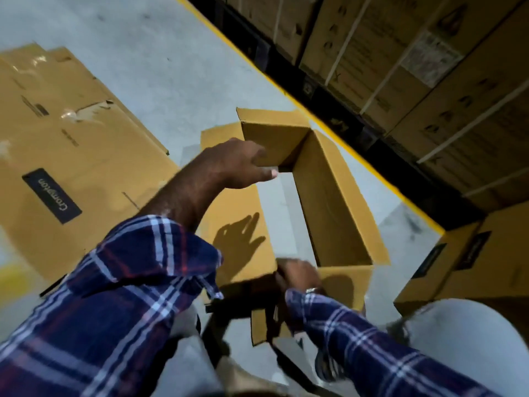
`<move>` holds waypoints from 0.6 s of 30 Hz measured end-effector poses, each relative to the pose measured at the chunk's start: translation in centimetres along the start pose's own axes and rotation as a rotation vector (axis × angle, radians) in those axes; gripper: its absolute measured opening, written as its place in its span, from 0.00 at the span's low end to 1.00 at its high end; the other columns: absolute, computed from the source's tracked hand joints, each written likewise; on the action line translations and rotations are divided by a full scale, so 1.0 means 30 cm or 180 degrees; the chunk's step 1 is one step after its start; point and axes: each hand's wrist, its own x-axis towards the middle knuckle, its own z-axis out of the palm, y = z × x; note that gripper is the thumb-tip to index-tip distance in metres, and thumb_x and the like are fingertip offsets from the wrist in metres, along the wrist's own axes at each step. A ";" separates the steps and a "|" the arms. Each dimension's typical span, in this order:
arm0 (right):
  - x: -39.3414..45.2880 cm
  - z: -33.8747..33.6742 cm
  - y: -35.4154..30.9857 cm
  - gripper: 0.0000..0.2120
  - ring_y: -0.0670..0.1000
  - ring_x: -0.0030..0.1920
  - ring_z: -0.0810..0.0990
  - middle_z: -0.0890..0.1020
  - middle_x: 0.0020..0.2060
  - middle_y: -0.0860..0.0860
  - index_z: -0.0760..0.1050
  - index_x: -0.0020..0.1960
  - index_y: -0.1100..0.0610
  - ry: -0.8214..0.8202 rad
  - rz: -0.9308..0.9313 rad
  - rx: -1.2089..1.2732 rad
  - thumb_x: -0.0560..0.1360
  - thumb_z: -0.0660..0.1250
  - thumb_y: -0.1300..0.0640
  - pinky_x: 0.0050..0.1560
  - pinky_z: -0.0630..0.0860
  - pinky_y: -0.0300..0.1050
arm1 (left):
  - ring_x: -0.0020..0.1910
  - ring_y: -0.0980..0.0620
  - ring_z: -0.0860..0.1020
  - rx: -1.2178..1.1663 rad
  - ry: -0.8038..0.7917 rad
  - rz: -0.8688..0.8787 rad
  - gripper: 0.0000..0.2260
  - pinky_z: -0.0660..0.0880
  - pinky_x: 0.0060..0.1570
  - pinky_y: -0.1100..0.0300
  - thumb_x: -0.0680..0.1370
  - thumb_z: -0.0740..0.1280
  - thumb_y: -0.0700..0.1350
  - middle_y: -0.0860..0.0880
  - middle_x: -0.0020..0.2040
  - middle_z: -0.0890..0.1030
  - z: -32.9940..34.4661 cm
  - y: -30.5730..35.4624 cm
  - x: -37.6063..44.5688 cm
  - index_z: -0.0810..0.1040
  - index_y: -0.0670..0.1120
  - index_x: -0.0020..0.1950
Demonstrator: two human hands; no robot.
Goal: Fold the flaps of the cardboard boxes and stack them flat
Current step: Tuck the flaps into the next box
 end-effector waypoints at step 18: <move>-0.124 -0.632 0.239 0.04 0.54 0.44 0.82 0.84 0.42 0.56 0.82 0.48 0.64 0.1524 -0.0933 0.3701 0.74 0.72 0.69 0.49 0.77 0.48 | 0.60 0.41 0.83 -0.3777 -0.1814 -0.1151 0.45 0.78 0.63 0.42 0.71 0.58 0.78 0.41 0.61 0.84 0.411 0.305 -0.258 0.71 0.42 0.71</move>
